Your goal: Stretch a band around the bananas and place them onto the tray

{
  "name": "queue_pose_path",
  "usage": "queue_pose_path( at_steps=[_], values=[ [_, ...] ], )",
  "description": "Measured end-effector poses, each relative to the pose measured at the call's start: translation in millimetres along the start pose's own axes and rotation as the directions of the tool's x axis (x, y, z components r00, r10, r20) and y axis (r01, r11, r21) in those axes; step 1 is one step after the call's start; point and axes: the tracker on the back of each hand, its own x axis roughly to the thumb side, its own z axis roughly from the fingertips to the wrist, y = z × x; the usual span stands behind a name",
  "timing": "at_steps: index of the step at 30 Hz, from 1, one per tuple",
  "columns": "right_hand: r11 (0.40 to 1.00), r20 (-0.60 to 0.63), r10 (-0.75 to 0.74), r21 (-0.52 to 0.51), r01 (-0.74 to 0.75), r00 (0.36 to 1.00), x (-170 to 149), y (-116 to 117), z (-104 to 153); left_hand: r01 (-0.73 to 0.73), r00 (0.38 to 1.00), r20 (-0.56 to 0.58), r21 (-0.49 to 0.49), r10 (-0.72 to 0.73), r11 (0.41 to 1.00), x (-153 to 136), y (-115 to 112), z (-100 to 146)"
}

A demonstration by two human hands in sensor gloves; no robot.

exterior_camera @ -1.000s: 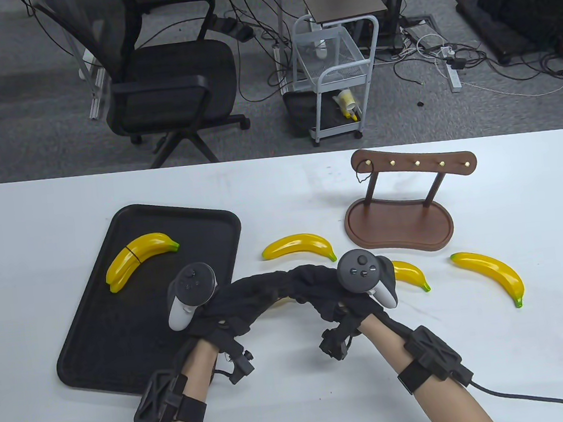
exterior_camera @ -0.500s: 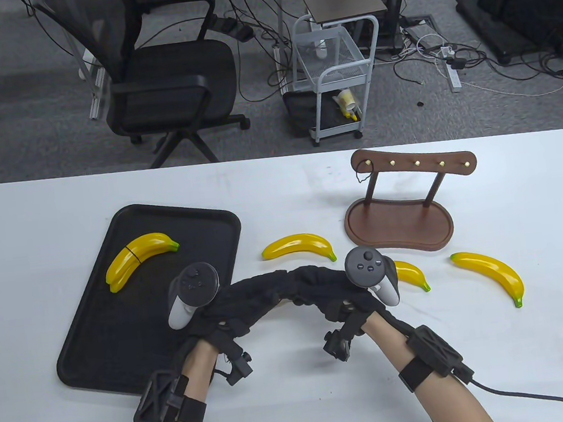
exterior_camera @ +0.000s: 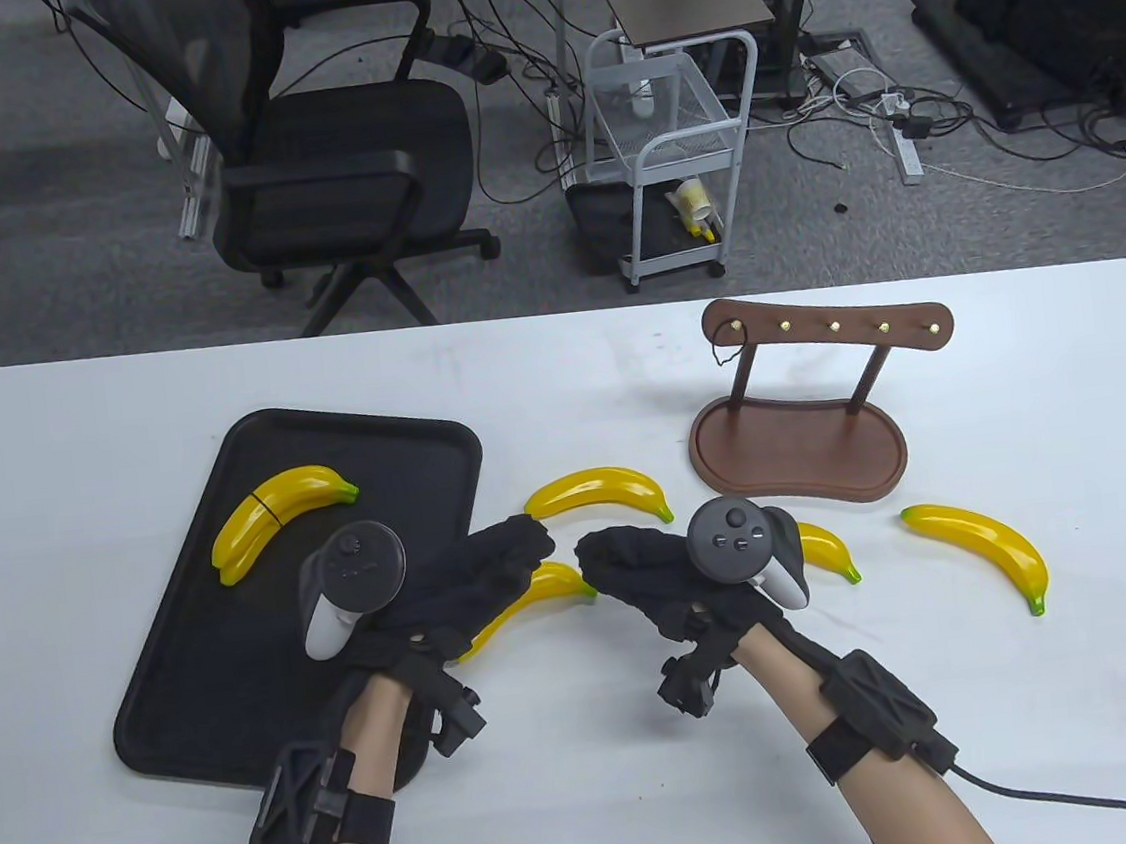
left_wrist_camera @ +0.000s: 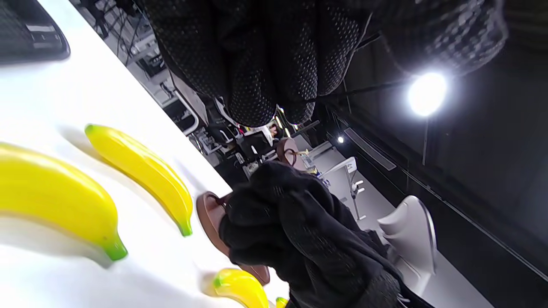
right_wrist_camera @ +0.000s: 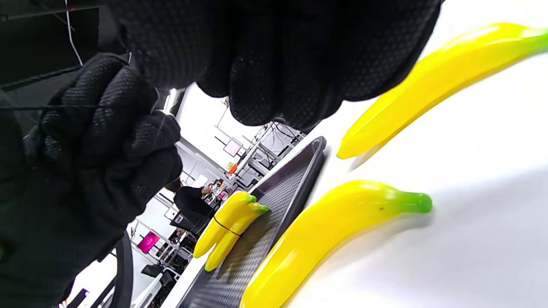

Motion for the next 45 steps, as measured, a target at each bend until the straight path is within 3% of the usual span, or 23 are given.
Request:
queue_pose_path(
  at_steps=[11, 18, 25, 29, 33, 45],
  values=[
    [0.963, 0.028, 0.268, 0.032, -0.269, 0.963, 8.4, -3.1, -12.1, 0.207, 0.975, -0.097, 0.098, -0.198, 0.973, -11.0, 14.9, 9.0],
    [0.936, 0.045, 0.347, 0.049, -0.348, 0.937, 12.9, 2.5, -29.3, 0.351, 0.93, -0.156, 0.115, -0.332, 0.929, -15.4, 19.7, 12.5],
    [0.9, 0.092, 0.418, 0.096, -0.426, 0.904, 15.5, 26.7, -52.3, 0.387, 0.913, -0.198, 0.135, -0.357, 0.912, -26.3, 24.8, 17.5],
    [0.899, 0.103, 0.406, 0.135, -0.417, 0.908, 11.6, 48.3, -62.0, 0.4, 0.904, -0.222, 0.14, -0.365, 0.906, -34.5, 24.7, 19.2],
    [0.861, 0.12, 0.463, 0.172, -0.478, 0.878, 4.8, 69.6, -69.9, 0.401, 0.9, -0.242, 0.131, -0.363, 0.906, -42.0, 23.8, 20.3],
    [0.788, 0.174, 0.538, 0.243, -0.566, 0.825, -0.4, 96.0, -78.0, 0.371, 0.911, -0.249, 0.142, -0.33, 0.918, -42.8, 24.4, 21.5]
  ],
)
